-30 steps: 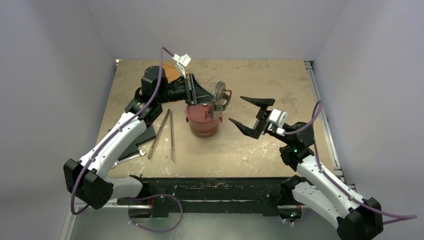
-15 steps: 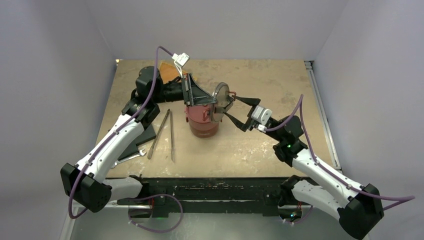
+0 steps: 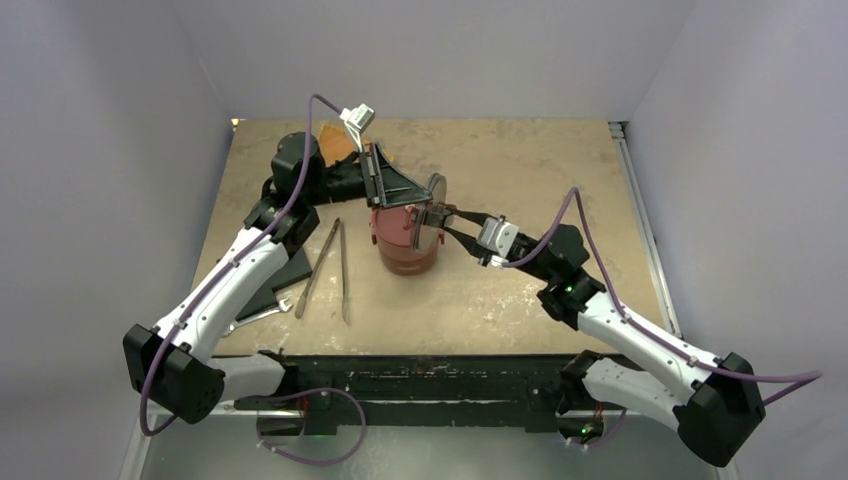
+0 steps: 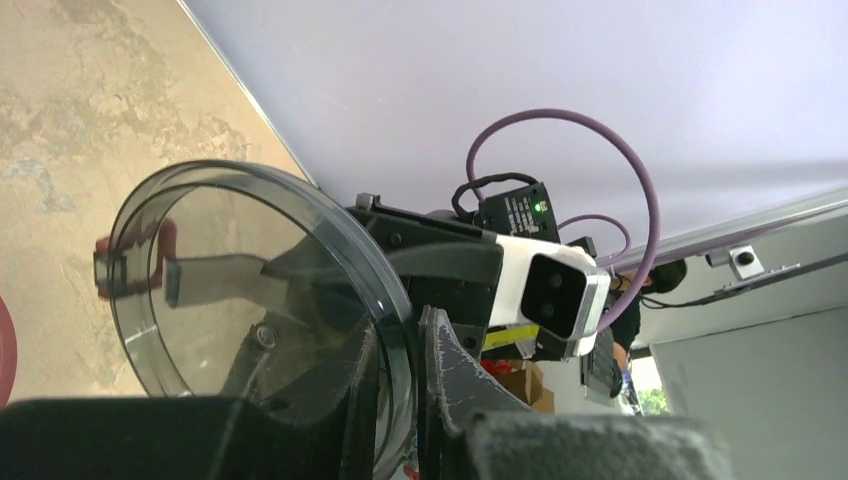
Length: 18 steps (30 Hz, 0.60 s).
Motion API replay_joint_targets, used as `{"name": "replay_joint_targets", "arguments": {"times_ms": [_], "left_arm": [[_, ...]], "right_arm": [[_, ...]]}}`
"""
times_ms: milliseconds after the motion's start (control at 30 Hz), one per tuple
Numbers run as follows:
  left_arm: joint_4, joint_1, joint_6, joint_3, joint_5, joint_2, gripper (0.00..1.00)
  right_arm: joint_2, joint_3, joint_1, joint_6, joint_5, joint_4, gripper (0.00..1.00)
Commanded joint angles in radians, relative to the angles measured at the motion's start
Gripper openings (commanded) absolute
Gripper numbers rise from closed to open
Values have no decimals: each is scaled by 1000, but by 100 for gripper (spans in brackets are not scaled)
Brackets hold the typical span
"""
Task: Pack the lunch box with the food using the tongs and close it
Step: Pick up the box lid from the center of the board.
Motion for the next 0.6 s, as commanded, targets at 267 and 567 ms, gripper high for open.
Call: {"name": "replay_joint_targets", "arguments": {"times_ms": [267, 567], "left_arm": [[-248, 91, 344, 93, -67, 71, 57], [-347, 188, 523, 162, -213, 102, 76]], "right_arm": [[-32, 113, -2, 25, 138, -101, 6], [19, 191, -2, -4, 190, -236, 4]]}}
